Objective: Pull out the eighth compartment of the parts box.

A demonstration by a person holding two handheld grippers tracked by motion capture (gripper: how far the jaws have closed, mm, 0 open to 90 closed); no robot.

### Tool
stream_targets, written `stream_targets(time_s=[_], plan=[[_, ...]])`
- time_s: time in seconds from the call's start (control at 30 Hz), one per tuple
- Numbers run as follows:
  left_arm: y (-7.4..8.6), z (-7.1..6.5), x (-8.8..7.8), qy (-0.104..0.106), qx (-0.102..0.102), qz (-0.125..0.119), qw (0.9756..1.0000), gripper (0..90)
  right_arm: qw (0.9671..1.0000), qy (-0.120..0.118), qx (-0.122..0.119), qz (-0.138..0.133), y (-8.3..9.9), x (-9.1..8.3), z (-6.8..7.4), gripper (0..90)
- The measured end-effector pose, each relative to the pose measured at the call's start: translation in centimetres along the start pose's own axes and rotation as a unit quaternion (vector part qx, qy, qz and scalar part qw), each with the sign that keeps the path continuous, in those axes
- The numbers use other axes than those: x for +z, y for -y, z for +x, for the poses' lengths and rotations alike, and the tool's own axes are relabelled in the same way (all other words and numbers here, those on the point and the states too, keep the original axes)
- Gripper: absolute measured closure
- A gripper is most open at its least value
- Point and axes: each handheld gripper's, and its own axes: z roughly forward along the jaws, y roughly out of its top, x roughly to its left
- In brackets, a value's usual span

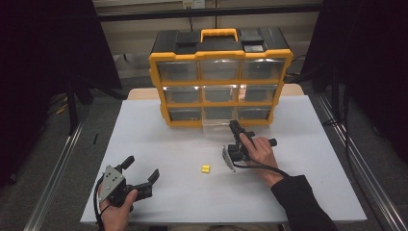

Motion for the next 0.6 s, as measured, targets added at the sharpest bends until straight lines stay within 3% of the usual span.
stream_targets(time_s=[0.6], plan=[[0.0, 0.0, 0.0, -0.003, -0.003, -0.002, 1.0, 2.9, 0.9999, 0.0, -0.003, -0.01, -0.3, -1.1, -0.2, 80.0]])
